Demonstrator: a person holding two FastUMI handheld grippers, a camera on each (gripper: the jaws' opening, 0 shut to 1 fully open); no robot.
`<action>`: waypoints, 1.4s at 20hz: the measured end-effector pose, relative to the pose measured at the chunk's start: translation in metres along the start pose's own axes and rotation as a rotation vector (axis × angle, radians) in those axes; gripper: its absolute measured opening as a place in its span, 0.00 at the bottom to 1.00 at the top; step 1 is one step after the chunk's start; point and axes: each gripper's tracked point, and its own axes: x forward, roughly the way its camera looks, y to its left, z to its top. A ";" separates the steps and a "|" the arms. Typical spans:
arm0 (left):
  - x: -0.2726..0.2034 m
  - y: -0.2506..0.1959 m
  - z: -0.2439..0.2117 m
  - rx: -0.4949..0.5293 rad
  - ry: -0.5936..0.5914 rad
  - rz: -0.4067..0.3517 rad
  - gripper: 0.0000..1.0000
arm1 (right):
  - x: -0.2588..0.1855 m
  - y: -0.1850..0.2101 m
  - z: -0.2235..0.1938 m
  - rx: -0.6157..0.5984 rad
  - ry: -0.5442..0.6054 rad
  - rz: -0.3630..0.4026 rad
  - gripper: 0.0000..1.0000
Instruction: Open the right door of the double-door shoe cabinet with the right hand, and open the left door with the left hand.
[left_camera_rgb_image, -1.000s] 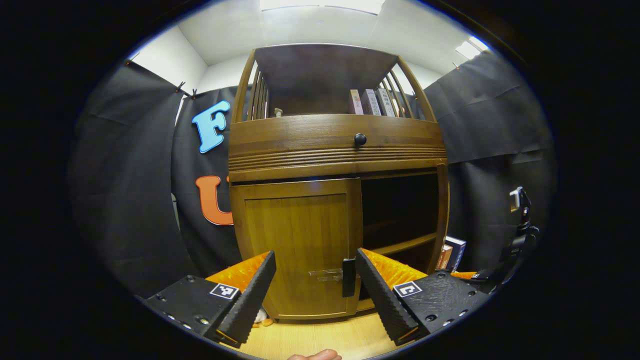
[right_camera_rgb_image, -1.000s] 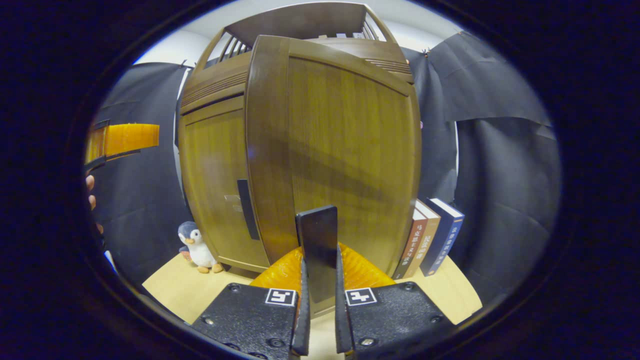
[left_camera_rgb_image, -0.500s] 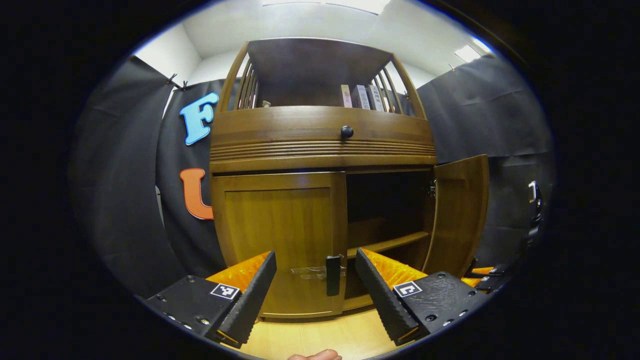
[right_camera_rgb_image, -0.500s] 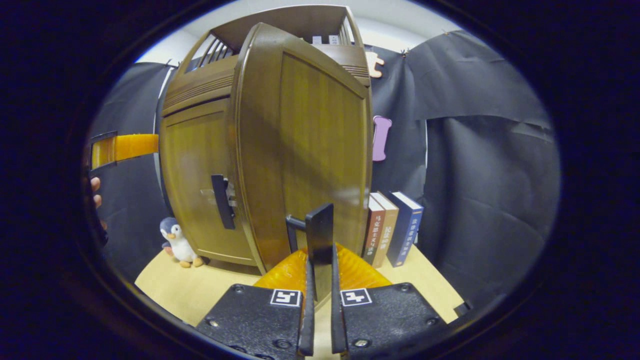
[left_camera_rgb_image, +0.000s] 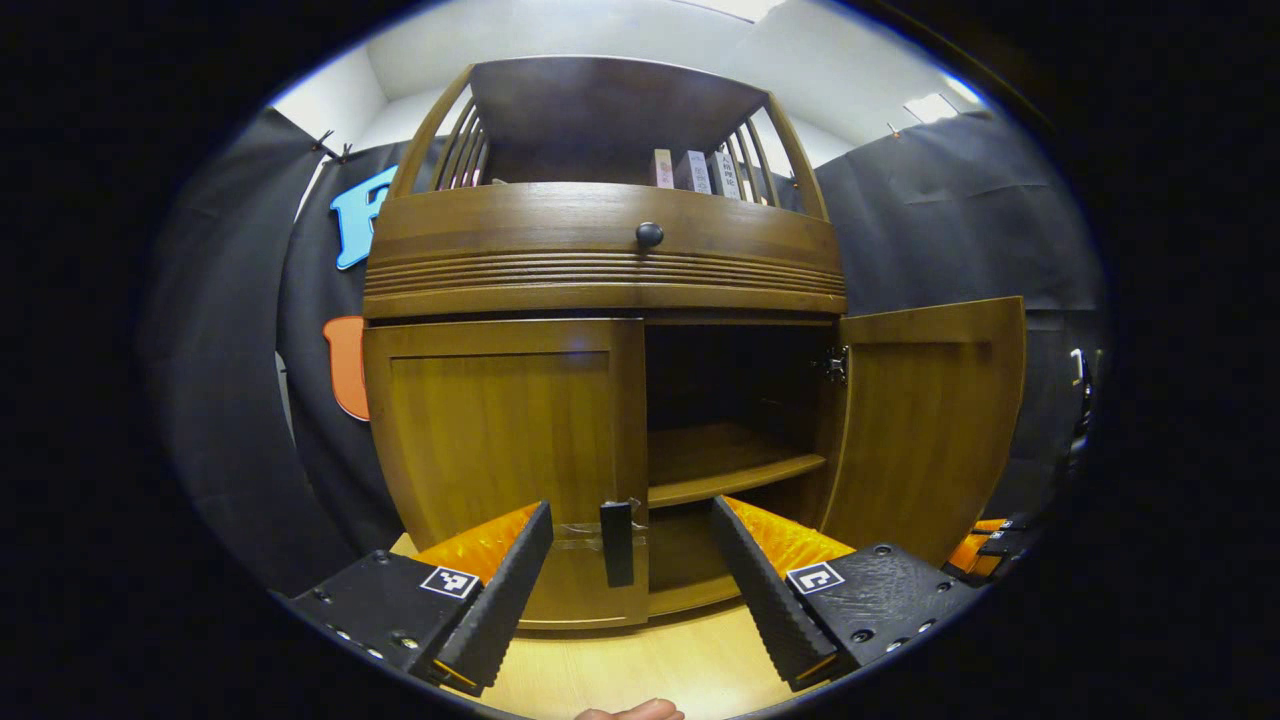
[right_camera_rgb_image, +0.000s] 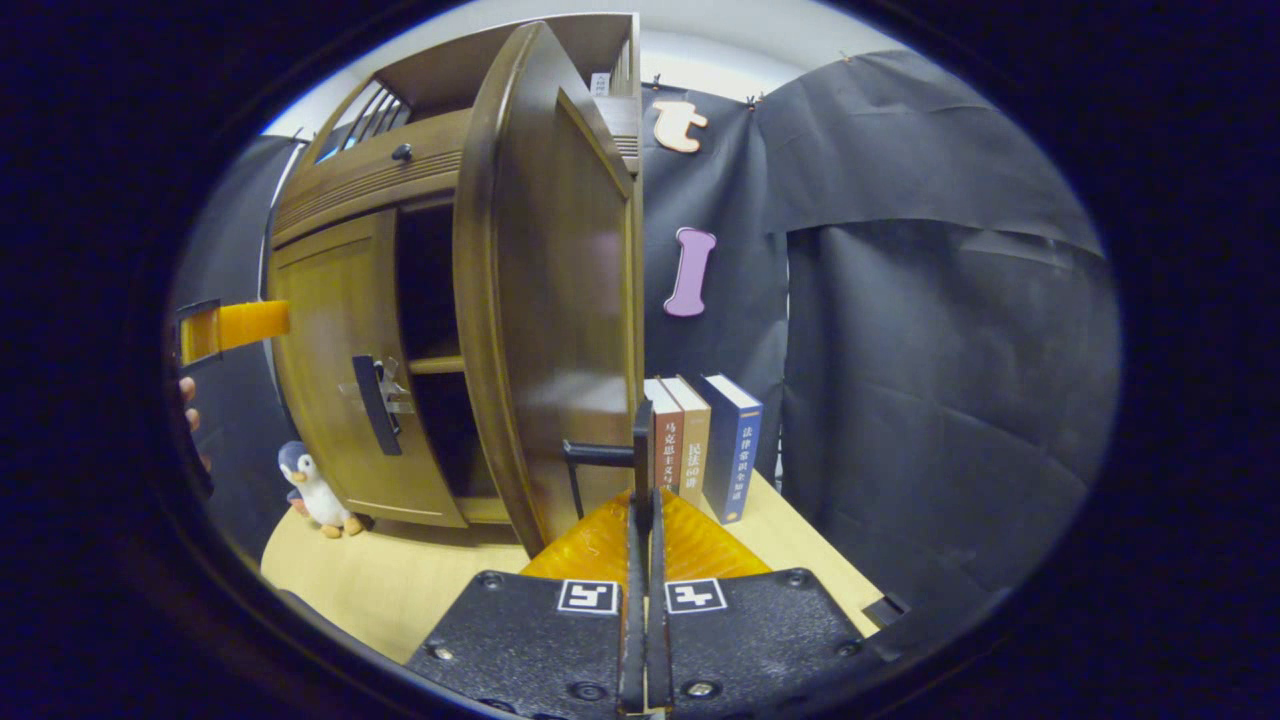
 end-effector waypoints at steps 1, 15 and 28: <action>0.002 -0.004 0.000 0.001 0.001 -0.006 0.96 | -0.002 -0.005 -0.001 -0.015 -0.003 -0.007 0.04; 0.026 -0.034 -0.025 0.040 0.078 -0.039 0.96 | -0.006 -0.068 0.005 0.039 -0.030 -0.075 0.04; 0.074 -0.011 -0.058 0.001 0.148 -0.011 0.96 | -0.017 -0.098 0.033 0.013 -0.115 -0.167 0.04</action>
